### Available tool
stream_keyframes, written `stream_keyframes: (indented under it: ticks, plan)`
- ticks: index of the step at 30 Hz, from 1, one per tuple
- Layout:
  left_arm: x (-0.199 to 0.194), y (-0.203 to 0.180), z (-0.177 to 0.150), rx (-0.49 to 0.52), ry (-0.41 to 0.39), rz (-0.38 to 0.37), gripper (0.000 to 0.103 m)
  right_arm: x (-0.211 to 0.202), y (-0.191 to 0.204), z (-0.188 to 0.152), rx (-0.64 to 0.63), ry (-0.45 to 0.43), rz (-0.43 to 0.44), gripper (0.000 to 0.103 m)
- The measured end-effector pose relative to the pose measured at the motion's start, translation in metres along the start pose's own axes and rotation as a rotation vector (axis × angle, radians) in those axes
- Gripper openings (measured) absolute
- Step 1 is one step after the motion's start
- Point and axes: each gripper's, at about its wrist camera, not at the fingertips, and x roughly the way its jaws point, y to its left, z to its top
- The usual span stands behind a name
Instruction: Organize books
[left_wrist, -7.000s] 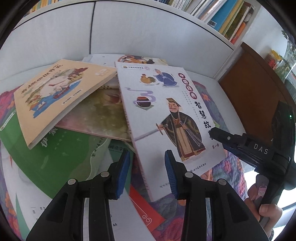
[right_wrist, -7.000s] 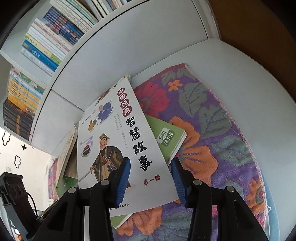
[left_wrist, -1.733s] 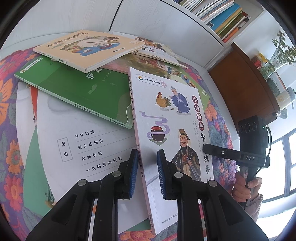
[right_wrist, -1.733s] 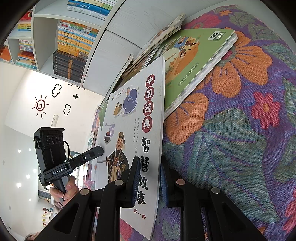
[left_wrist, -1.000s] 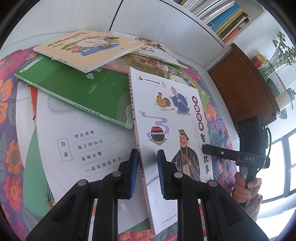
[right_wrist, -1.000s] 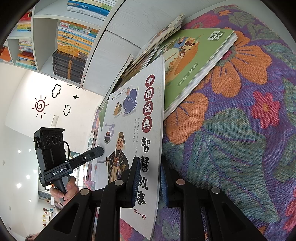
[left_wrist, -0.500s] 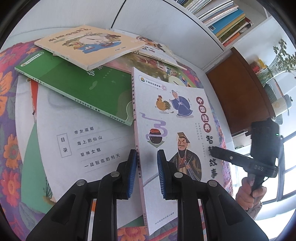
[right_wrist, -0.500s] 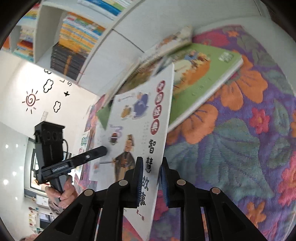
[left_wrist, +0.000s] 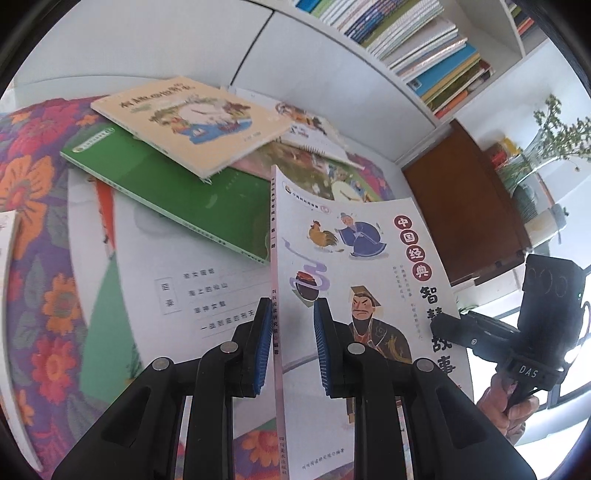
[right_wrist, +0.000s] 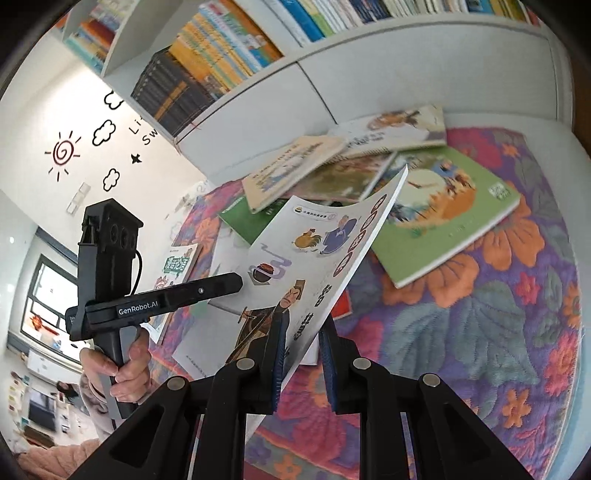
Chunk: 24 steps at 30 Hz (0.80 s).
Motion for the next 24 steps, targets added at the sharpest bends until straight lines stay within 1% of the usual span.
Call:
stream_keyframes:
  ticks: [5,11,15,19,22,23,24]
  plan:
    - [-0.025,0.009,-0.003,-0.001,-0.028,0.000,0.018,0.000,0.025,0.003,-0.033,-0.001,-0.013,0.019]
    - [-0.069,0.036,-0.003,-0.022,-0.088,0.013,0.018,0.010,0.071,0.009,-0.094,-0.003,-0.015,0.019]
    - [-0.106,0.064,-0.004,-0.045,-0.136,0.033,0.018,0.028,0.109,0.015,-0.137,0.000,0.007,0.019]
    - [-0.138,0.096,-0.004,-0.076,-0.179,0.069,0.018,0.051,0.144,0.022,-0.184,0.010,0.033,0.019]
    - [-0.153,0.116,-0.003,-0.093,-0.199,0.096,0.018,0.071,0.170,0.027,-0.214,0.020,0.061,0.019]
    - [-0.158,0.124,-0.004,-0.100,-0.206,0.103,0.018,0.071,0.170,0.027,-0.214,0.020,0.061,0.019]
    - [-0.163,0.133,-0.004,-0.105,-0.211,0.110,0.018,0.077,0.179,0.028,-0.224,0.023,0.067,0.019]
